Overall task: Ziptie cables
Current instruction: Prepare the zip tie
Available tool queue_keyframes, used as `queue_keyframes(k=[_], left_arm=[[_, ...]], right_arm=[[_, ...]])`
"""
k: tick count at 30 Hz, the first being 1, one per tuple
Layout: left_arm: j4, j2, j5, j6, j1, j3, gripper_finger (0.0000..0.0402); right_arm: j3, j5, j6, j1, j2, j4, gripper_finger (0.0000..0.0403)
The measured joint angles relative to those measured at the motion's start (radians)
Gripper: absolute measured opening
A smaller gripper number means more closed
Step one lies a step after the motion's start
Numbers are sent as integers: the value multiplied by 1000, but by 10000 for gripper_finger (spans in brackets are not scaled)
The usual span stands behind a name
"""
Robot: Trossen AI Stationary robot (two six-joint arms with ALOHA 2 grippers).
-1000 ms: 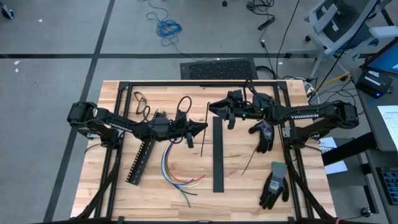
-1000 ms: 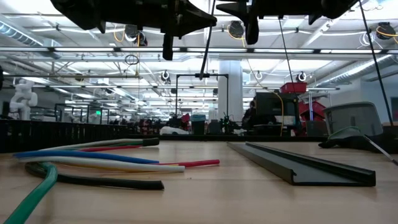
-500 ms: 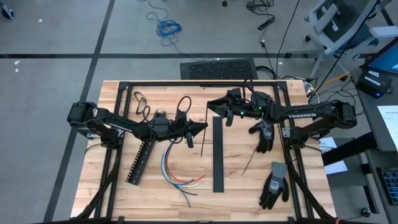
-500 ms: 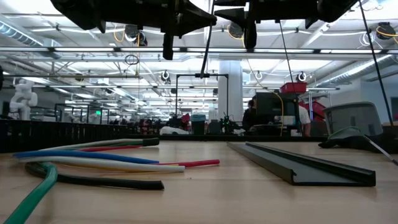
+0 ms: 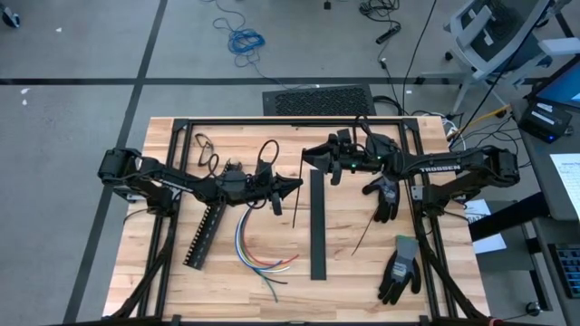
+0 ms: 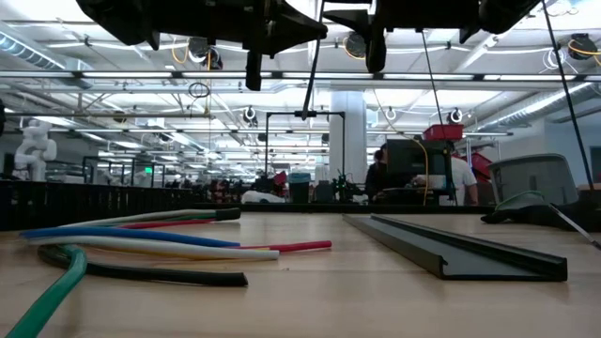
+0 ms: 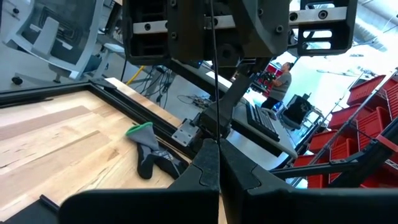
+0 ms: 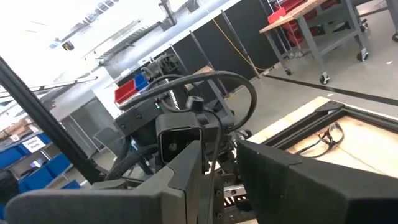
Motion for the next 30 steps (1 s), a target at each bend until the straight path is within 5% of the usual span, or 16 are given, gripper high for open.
queue_keyframes(k=[20, 30], left_arm=[[0, 0, 0, 0, 0, 0, 0], [0, 0, 0, -1, 0, 0, 0]], right_arm=[[0, 0, -5, 0, 0, 3, 32], [0, -2, 38, 0, 38, 24, 42]])
